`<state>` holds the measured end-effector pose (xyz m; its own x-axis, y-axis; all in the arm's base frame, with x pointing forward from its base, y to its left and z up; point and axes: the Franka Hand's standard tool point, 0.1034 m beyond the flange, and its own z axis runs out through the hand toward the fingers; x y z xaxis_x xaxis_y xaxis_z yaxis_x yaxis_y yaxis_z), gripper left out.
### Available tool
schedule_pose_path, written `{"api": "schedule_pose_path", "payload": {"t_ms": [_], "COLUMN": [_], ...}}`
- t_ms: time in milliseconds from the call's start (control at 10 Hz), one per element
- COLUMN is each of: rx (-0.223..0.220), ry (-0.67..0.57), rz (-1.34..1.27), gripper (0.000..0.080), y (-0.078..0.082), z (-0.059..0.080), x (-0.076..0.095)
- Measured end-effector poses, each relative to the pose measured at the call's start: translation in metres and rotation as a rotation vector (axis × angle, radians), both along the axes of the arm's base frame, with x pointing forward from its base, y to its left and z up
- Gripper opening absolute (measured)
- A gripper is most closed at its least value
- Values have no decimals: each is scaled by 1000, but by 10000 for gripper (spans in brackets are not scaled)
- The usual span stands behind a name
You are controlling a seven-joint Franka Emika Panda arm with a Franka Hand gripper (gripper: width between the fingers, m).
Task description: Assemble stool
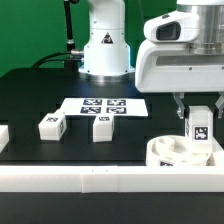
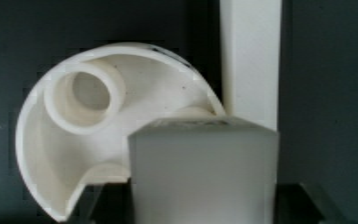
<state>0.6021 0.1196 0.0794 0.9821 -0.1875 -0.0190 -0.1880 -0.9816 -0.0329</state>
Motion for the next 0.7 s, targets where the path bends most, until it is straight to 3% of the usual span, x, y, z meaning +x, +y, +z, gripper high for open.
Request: {"api": "schedule_pose_path", "payload": {"t_ms": [300,700], "rx": [17,80], "ry": [6,7], "rz": [-323,-912], "gripper": [334,334], "y": [3,8], "z": [0,0], "x": [0,2]}}
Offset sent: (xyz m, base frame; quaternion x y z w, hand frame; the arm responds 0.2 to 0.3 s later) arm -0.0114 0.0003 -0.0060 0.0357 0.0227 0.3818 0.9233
